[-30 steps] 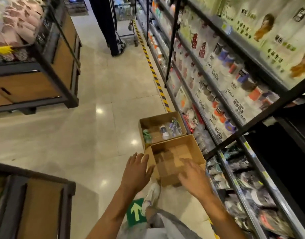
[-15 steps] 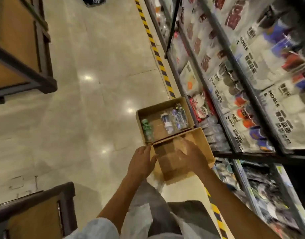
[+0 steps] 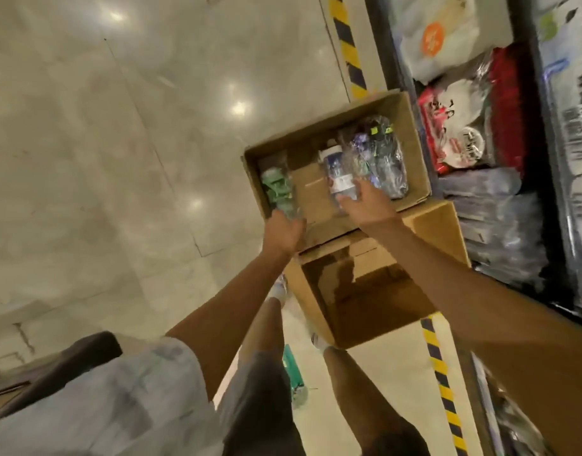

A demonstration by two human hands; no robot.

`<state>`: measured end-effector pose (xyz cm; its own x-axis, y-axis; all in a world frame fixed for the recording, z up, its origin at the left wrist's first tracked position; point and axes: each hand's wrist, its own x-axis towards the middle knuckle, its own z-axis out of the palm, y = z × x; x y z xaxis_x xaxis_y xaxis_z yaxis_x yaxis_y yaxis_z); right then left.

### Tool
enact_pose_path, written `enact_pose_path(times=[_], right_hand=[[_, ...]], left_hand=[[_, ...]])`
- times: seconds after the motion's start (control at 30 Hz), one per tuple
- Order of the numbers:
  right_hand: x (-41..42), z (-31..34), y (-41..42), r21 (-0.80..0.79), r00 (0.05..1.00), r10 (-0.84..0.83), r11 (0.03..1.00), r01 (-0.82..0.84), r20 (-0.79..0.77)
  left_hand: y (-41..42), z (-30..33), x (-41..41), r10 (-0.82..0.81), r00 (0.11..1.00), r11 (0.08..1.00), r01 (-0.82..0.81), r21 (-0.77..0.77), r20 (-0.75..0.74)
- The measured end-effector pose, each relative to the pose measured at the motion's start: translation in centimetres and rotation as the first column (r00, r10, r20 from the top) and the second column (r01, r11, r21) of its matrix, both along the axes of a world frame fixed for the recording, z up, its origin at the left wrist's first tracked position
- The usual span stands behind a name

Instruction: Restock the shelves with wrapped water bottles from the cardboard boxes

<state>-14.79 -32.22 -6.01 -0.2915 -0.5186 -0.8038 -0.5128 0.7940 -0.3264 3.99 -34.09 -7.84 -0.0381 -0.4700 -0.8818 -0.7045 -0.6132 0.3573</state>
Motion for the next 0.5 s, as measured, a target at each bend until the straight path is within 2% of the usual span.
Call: enact_pose_path(times=[0.1,0.2,0.33,0.43,0.5], right_hand=[[-1.2,-10.0,-1.2,0.022,0.999,-0.001,1.0,0.002,-0.033],[-2.6,-19.4,-1.3,0.042,0.997,-0.013,0.999,0.016,-0.077],[-4.1,-28.0,-1.8,0.039,0.987,-0.115,0.992,0.12,-0.112],[-4.4,-32.2,-1.7,-0.009,0.978,-0.166,0.986,0.166,-0.124],[-4.6,-34.4,-1.4,-0.051,0.969,-0.206,0.978,0.201,-0.137]], left_hand=[[-1.2,-9.6,-1.8,0.189,0.98,0.97,-0.196,0.14,0.063],[-1.2,-18.5,-2.7,0.32,0.93,0.918,-0.351,0.185,0.181],[-1.4,-28.0,-3.1,0.437,0.881,0.862,-0.467,0.198,0.18],[-1.4,-35.6,-3.0,0.524,0.82,0.826,-0.555,0.096,0.231],[-2.2,-35.2,-3.6,0.572,0.781,0.789,-0.608,0.095,0.249]])
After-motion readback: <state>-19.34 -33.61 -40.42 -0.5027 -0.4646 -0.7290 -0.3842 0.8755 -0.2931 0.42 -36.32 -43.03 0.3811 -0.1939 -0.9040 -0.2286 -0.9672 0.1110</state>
